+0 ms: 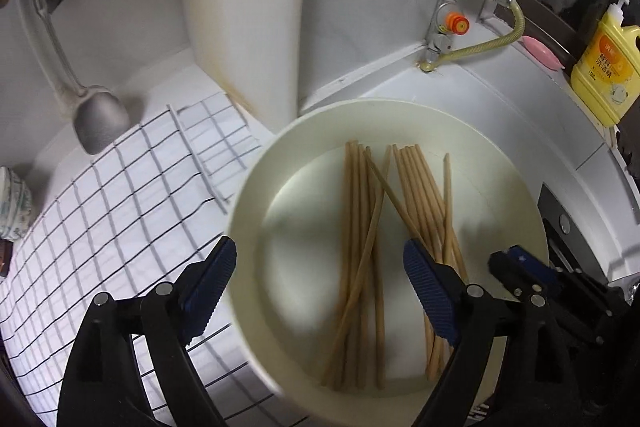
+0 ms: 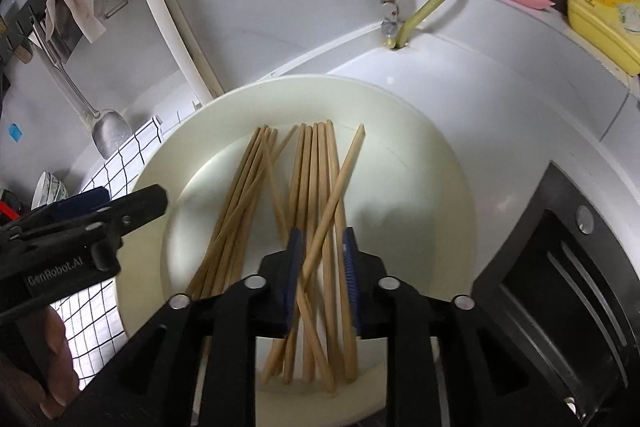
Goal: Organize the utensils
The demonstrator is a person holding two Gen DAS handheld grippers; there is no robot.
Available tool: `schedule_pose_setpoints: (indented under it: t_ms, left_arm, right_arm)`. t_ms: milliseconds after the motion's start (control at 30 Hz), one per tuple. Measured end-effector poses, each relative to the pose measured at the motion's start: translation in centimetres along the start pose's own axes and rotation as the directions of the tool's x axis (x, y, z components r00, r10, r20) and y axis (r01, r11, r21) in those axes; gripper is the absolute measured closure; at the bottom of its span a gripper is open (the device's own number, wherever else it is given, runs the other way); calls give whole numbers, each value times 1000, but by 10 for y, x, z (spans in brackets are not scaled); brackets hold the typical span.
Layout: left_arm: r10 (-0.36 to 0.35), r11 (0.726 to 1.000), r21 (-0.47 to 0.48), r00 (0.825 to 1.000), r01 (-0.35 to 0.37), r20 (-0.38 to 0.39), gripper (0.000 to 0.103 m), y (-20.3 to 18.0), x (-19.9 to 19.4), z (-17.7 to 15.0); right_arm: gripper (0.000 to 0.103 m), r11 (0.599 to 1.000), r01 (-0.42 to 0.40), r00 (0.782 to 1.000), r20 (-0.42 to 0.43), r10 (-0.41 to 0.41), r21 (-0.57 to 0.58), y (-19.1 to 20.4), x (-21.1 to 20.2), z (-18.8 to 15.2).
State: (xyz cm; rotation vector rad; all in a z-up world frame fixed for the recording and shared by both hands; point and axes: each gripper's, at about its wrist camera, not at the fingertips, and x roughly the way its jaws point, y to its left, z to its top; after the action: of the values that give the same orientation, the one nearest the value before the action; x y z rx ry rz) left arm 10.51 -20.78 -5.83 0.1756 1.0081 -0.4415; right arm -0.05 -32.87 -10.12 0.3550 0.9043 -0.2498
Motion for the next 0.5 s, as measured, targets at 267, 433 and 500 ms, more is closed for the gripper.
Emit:
schedule_pose_setpoints:
  t_ms: [267, 433, 500]
  left_arm:
    - [46, 999, 7, 998, -46, 31, 8, 8, -29, -8]
    - [65, 997, 27, 997, -66, 49, 7, 5, -45, -11]
    - [70, 997, 33, 996, -72, 55, 7, 3, -50, -13]
  right_arm:
    - [66, 1000, 2, 1000, 23, -2, -8, 11, -29, -10]
    - [59, 1000, 13, 999, 48, -12, -14, 18, -47, -11]
    - [59, 1000, 15, 998, 58, -14, -17, 20, -53, -11]
